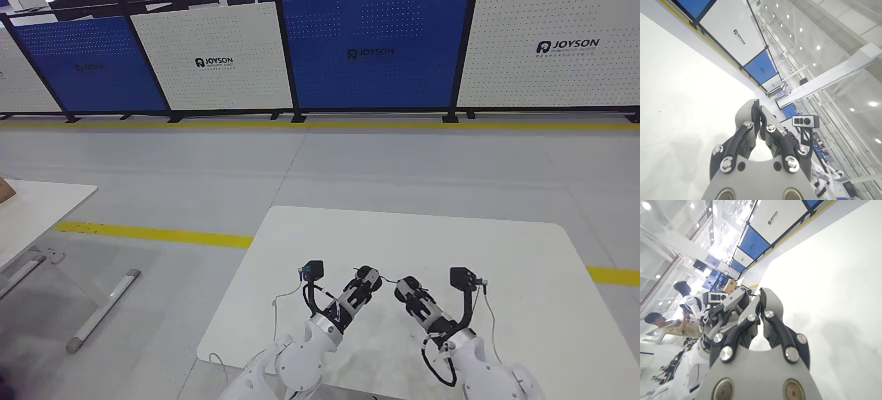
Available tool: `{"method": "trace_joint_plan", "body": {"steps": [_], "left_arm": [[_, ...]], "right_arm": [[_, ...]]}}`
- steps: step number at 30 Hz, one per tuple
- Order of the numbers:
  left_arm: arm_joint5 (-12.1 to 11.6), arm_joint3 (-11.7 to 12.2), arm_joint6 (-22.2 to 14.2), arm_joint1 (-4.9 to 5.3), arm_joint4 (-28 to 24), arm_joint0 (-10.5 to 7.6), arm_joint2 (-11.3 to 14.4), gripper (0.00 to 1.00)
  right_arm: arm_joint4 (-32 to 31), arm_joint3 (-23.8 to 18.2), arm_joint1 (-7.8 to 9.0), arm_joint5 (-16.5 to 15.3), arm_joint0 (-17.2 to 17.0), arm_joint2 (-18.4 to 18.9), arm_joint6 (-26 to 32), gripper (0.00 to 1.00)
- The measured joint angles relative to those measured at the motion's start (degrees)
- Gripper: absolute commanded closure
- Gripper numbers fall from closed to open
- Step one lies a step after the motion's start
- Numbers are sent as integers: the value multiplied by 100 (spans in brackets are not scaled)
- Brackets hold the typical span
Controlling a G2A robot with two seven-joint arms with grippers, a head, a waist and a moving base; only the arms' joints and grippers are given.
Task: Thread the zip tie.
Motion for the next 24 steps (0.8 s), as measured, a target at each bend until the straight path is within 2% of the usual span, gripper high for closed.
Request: {"method": "trace_joint_plan", "body": {"steps": [6, 15, 24], "left_arm": [[8, 12, -11, 0, 53, -6, 7, 100], [50, 50, -114, 38, 910, -17, 29, 100], [45, -18, -102, 35, 979, 16, -3, 100]], "right_arm": [[9, 8, 0, 70, 26, -12, 47, 100], [32, 5, -3, 65, 34, -18, 2, 100], [22, 64, -3, 77, 55, -43, 28, 100]]}}
